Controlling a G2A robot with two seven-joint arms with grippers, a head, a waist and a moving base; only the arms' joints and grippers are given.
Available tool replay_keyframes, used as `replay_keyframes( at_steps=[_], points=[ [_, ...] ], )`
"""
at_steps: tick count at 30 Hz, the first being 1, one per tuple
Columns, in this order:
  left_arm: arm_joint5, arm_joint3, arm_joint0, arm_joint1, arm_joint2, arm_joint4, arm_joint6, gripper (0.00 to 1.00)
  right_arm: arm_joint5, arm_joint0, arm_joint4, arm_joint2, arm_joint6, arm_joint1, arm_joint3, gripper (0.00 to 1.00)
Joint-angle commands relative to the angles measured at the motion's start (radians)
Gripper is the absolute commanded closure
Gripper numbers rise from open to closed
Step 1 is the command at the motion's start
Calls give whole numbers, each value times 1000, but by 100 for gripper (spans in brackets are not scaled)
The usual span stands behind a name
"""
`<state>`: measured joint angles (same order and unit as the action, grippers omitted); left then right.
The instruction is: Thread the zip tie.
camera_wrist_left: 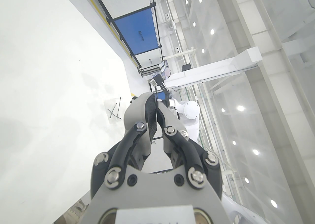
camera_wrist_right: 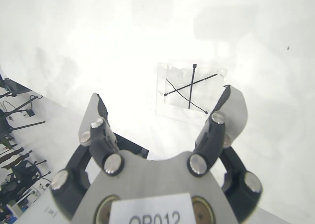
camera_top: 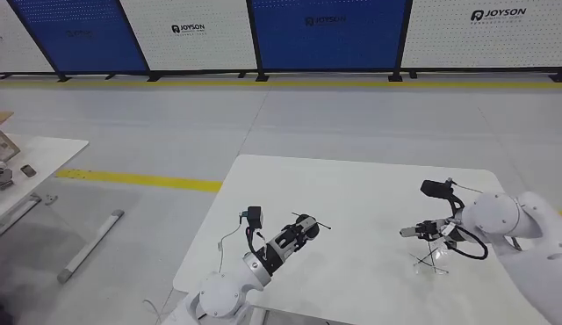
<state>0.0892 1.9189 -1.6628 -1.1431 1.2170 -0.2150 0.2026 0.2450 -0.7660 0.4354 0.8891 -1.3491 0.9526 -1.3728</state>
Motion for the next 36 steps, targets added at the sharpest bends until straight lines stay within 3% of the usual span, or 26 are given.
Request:
replay_keyframes(
  at_steps=[1,8,10,12,13,14,36],
  points=[
    [0,0,0,0,0,0,0,100,1,-1,0,0,1,0,0,0],
    [0,0,0,0,0,0,0,100,-11,-15,31,-13,20,1,5,0],
    [0,0,0,0,0,0,0,100,3,-11,51,-20,11,3,6,19],
    [0,0,0,0,0,0,0,100,16,-8,58,-22,7,5,6,22],
    [0,0,0,0,0,0,0,100,18,-7,60,-23,4,5,7,41],
    [0,0,0,0,0,0,0,100,20,-5,62,-23,-3,6,10,51],
    [0,0,0,0,0,0,0,100,90,24,95,-73,-41,24,90,57]
  ],
)
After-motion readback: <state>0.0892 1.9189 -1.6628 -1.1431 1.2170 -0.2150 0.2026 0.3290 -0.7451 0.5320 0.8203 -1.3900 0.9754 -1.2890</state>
